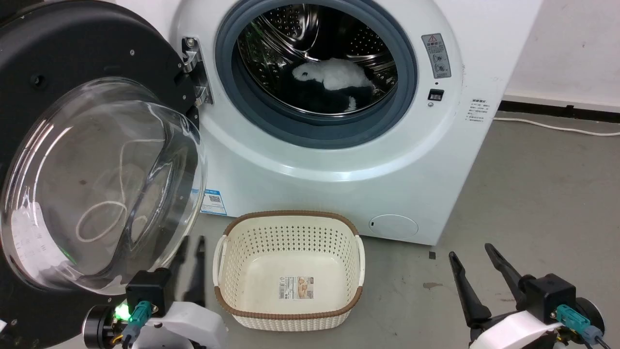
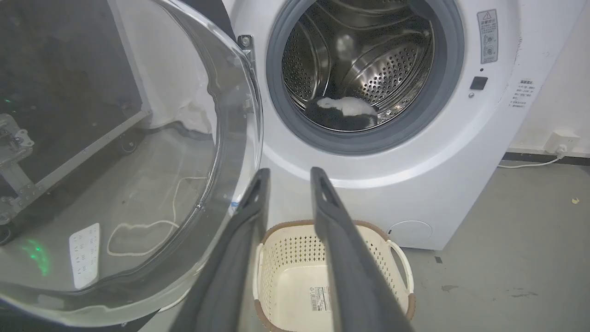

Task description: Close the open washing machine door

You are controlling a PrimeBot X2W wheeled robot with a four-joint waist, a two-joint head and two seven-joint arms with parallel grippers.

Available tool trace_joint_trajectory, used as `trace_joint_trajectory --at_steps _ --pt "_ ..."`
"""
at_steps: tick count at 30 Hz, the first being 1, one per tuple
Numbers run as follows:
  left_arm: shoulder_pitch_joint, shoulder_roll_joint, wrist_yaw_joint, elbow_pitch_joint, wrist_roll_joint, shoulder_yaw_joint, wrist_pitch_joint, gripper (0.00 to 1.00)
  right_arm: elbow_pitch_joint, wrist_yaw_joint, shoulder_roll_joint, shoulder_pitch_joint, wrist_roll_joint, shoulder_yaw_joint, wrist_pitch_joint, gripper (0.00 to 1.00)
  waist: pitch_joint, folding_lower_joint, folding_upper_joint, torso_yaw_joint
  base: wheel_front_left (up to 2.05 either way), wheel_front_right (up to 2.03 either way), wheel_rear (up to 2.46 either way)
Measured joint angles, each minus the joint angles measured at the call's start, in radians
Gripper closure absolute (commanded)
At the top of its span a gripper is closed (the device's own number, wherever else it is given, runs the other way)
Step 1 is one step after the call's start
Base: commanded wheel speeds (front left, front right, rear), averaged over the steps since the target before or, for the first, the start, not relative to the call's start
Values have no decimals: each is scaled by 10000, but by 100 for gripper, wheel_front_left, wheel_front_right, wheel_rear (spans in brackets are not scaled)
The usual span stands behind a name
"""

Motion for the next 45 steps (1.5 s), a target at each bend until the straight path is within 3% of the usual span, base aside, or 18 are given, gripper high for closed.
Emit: trace_joint_trajectory --at_steps 10,19,30,31,32,34,35,36,44,45 --pt "-11 -4 -82 -821 -533 194 -182 100 69 0 0 55 278 31 -198 0 53 0 0 120 0 0 0" --pt "-375 -8 194 -2157 -1166 1262 -410 100 217 0 0 100 518 29 -399 0 117 0 0 551 0 0 0" --pt "-1107 -12 203 -2750 -1695 3952 -612 100 447 0 0 99 717 27 -614 0 229 0 0 1400 0 0 0" --pt "-1190 -10 196 -2752 -1743 4274 -644 100 472 0 0 97 757 27 -617 0 251 0 0 1479 0 0 0" --pt "-1648 -2 -71 -2280 -1858 5682 -769 100 600 0 0 94 846 23 -744 0 364 0 -1 1833 0 0 0" --pt "-1741 67 -234 -1766 -1806 5986 -788 100 619 0 0 88 846 17 -779 0 436 0 0 1943 0 0 0" --pt "-1843 635 -355 -357 -1680 6027 -765 100 671 0 0 58 846 -19 -865 0 646 0 0 2099 0 0 0" --pt "-1843 635 -355 -357 -1680 6027 -765 100 671 0 0 58 846 -19 -865 0 646 0 0 2099 0 0 0" --pt "-2340 2483 -583 1881 -1356 5687 161 100 809 0 0 -136 888 -48 -1055 0 1179 1 0 2202 0 0 0" --pt "-2340 2483 -583 1881 -1356 5687 161 100 809 0 0 -136 888 -48 -1055 0 1179 1 0 2202 0 0 0"
